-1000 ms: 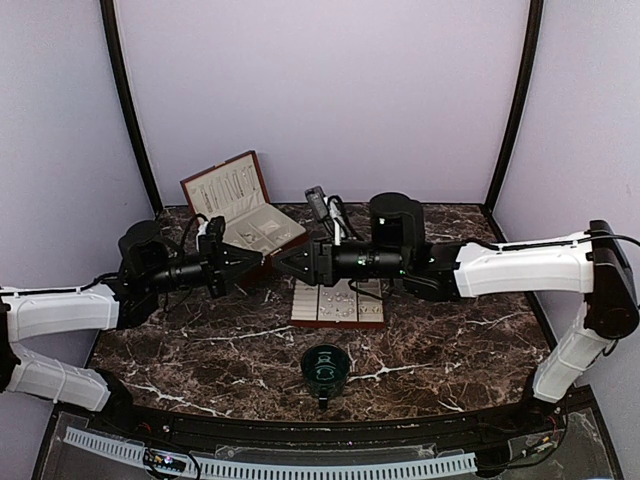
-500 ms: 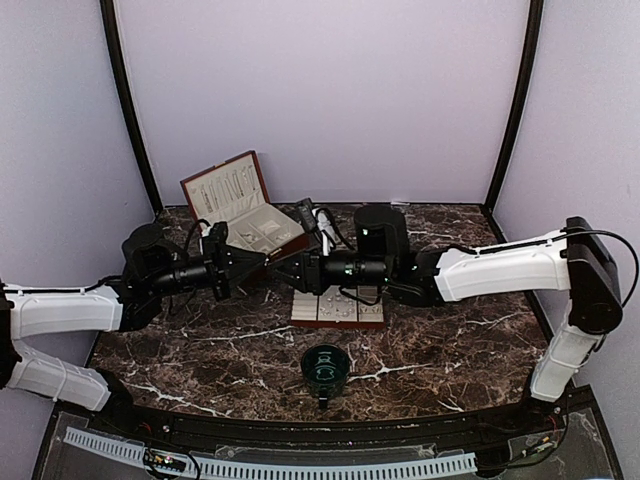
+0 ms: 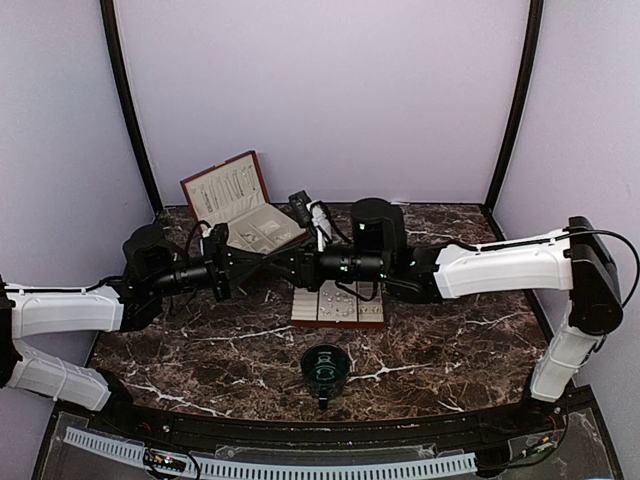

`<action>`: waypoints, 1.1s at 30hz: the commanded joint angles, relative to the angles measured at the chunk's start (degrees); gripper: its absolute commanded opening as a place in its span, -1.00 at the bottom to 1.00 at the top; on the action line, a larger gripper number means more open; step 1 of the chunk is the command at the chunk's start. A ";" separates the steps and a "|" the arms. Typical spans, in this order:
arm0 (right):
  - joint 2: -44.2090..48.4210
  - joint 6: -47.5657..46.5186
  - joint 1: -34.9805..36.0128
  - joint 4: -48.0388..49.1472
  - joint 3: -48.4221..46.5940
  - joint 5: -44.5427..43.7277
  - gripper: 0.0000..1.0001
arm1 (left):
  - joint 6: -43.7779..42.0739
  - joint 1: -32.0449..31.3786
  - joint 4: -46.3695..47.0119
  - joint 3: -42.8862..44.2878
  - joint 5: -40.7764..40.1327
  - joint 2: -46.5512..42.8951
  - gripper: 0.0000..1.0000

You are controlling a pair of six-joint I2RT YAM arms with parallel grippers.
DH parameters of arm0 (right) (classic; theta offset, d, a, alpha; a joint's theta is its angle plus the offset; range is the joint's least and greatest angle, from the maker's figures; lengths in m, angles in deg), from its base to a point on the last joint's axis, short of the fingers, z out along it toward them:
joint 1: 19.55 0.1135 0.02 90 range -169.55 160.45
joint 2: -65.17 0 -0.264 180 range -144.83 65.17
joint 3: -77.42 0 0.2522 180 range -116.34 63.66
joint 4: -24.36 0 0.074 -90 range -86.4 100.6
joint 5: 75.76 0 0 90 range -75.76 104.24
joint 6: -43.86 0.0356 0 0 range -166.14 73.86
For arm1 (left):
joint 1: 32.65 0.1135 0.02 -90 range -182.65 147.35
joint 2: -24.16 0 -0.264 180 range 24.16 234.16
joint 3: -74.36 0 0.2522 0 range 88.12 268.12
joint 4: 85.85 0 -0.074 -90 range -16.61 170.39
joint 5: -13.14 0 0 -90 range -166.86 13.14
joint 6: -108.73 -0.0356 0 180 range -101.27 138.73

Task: Organize the mixed jewelry
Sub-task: Pass from the left arm to the right

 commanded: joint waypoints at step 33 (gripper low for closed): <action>-2.22 -5.92 2.02 -1.12 -3.73 -3.98 -0.87 | 1.68 -0.32 2.79 -1.04 1.00 -0.11 -1.00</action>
